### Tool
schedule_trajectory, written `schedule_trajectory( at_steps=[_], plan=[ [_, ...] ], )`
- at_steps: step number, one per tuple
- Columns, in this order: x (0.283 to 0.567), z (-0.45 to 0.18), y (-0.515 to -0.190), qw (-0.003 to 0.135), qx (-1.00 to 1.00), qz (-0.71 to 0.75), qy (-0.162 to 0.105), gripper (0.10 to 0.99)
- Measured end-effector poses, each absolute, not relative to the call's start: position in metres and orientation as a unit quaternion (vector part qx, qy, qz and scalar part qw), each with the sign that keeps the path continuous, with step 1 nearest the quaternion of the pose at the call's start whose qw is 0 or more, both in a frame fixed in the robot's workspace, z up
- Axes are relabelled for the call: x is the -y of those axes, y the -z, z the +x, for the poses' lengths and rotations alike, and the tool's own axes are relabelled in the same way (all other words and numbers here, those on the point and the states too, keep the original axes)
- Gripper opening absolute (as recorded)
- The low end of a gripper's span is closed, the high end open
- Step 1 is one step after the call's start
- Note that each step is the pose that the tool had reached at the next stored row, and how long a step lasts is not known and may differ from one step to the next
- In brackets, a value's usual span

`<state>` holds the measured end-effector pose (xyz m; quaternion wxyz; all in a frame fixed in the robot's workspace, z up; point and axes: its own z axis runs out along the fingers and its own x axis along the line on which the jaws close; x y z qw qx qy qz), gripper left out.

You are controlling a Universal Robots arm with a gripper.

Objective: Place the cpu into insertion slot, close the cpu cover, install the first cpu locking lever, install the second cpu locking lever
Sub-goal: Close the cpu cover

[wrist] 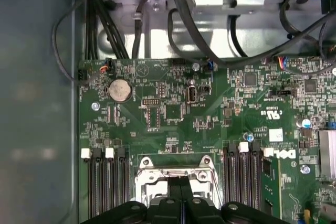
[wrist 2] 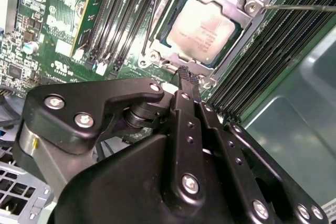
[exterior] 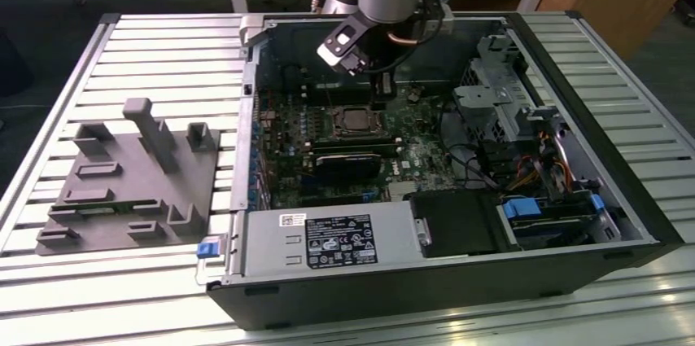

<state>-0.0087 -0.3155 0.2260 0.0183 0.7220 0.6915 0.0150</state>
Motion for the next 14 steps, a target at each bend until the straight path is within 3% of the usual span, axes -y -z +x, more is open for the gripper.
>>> schedule_trajectory(
  at_steps=[14],
  plan=[
    [0.317, -0.028, -0.223, 0.018, -0.691, 0.722, -0.015, 0.106]
  ],
)
